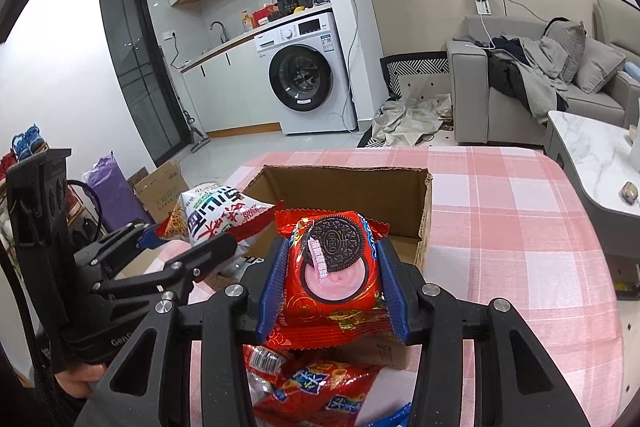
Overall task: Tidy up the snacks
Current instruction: 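Lower both bags into the box and open both grippers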
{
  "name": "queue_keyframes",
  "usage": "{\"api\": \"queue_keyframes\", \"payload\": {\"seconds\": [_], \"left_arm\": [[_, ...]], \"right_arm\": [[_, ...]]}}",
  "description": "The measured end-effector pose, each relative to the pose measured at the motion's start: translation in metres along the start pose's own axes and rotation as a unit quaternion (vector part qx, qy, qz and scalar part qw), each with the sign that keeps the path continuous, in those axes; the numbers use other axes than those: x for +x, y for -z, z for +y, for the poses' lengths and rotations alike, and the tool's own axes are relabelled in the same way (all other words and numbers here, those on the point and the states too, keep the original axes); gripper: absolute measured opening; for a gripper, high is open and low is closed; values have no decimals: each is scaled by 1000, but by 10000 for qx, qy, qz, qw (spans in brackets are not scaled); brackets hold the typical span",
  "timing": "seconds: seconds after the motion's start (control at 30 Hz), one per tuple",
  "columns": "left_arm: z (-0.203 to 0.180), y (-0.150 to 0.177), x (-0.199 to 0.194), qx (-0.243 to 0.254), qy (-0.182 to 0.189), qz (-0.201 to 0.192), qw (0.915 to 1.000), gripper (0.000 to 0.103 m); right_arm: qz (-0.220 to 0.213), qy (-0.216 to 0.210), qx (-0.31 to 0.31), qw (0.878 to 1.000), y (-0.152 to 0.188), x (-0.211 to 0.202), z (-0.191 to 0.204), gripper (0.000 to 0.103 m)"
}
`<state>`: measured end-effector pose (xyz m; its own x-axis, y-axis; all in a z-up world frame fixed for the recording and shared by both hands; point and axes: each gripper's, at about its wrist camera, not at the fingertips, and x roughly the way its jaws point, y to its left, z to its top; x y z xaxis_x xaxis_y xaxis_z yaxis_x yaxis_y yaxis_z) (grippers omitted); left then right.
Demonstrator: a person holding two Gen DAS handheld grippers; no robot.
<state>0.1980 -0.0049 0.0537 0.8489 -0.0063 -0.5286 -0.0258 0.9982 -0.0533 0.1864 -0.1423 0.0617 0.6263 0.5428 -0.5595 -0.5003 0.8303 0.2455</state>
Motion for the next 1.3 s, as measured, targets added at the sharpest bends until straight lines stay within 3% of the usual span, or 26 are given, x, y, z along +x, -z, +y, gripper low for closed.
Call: {"api": "queue_keyframes", "payload": {"seconds": [0.67,0.9,1.0,1.07,1.13,1.2,1.23,1.3], "left_arm": [[-1,2,42,-30,-107,155,9998,59],[0,5,45,17,-115,218,9997,60],[0,5,39,71,-34,264,9996,70],[0,5,33,89,46,261,9996,84],[1,7,25,99,28,205,9997,85],[2,8,18,74,96,198,9997,92],[4,10,15,33,114,202,9997,100],[7,13,6,-55,132,161,9998,103]], "right_arm": [[294,-6,147,9995,-5,44,-4,46],[245,-57,97,9996,-6,41,-4,46],[182,-13,65,9998,-6,34,-4,52],[161,6,25,9999,-5,28,-5,60],[142,5,-10,9999,-4,20,-5,88],[88,-80,0,9999,-1,11,-6,99],[95,-110,-7,9999,0,8,-6,101],[117,-120,-37,9999,1,3,-5,102]]}}
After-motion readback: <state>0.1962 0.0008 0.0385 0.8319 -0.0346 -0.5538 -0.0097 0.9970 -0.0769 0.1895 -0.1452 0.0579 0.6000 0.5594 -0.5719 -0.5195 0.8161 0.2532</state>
